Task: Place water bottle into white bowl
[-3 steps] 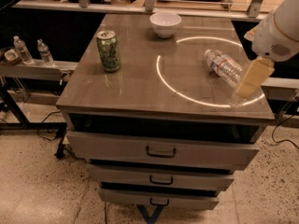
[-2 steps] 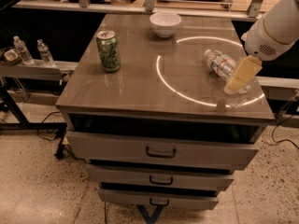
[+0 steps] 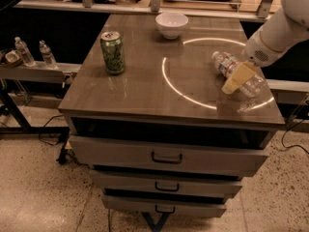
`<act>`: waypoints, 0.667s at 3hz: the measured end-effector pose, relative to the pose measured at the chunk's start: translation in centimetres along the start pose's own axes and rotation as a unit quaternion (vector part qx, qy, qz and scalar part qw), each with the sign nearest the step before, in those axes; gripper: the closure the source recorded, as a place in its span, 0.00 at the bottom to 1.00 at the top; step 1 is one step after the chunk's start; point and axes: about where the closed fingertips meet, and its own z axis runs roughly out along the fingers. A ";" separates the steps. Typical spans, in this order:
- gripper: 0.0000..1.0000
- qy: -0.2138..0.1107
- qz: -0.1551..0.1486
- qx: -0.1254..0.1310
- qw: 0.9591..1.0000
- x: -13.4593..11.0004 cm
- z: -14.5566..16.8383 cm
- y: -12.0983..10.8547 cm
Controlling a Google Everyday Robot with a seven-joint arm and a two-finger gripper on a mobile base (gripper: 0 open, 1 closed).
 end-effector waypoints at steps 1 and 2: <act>0.39 0.006 0.033 -0.026 0.999 1.0 1.7 0.3; 0.63 0.001 0.046 -0.041 0.998 0.8 1.6 0.6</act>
Offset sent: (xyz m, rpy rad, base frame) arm -0.0053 0.0009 -0.0117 0.1105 0.1055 -0.0658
